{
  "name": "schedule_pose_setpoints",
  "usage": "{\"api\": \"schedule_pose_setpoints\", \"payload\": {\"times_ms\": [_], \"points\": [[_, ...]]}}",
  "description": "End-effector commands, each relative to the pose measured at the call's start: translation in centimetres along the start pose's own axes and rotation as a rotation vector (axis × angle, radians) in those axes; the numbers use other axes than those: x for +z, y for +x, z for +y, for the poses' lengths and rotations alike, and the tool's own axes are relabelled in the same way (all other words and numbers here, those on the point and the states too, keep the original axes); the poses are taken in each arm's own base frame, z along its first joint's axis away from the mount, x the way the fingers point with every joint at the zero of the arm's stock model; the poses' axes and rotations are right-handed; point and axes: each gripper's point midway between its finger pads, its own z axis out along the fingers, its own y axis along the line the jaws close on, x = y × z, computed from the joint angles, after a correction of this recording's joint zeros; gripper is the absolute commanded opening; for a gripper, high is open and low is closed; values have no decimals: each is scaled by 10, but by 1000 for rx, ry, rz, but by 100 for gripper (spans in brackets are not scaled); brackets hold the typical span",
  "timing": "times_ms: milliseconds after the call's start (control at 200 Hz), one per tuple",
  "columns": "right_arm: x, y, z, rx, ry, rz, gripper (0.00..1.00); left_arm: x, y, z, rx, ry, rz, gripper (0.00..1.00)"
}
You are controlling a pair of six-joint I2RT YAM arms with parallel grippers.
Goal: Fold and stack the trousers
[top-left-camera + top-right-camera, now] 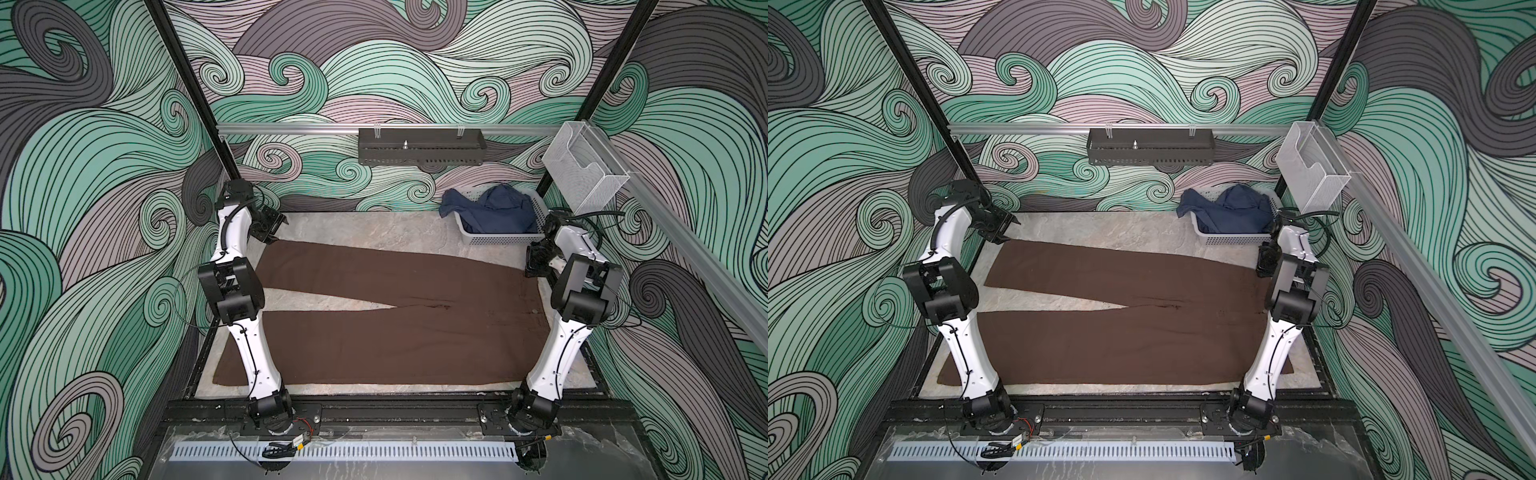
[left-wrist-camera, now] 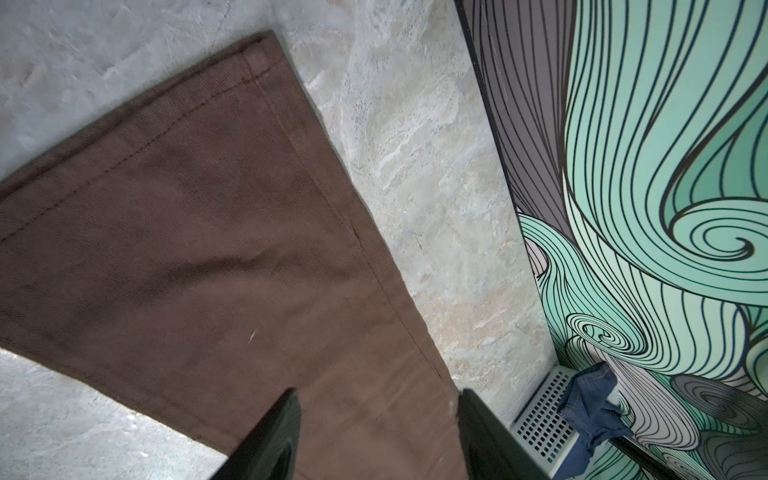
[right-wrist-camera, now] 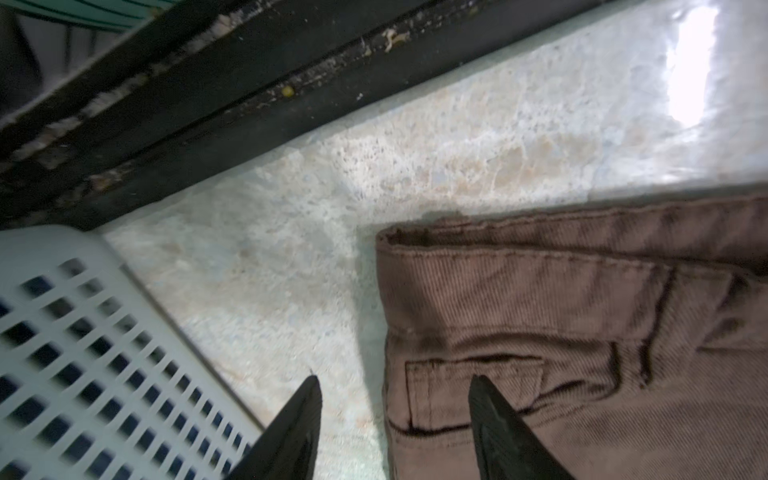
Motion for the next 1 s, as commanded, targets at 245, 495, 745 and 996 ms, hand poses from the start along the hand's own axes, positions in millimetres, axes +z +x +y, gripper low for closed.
{"api": "schedule_pose_setpoints", "payload": {"times_ms": [245, 495, 745, 996], "points": [[23, -17, 0, 25, 94, -45, 61, 12, -11, 1, -10, -30, -20, 63], [35, -19, 7, 22, 151, -42, 61, 17, -15, 3, -21, -45, -23, 63], [46, -20, -25, 66, 263, -62, 55, 18, -20, 1, -23, -49, -39, 63], [53, -19, -49, 90, 341, -51, 52, 22, -25, -4, -38, -30, -40, 64]]}}
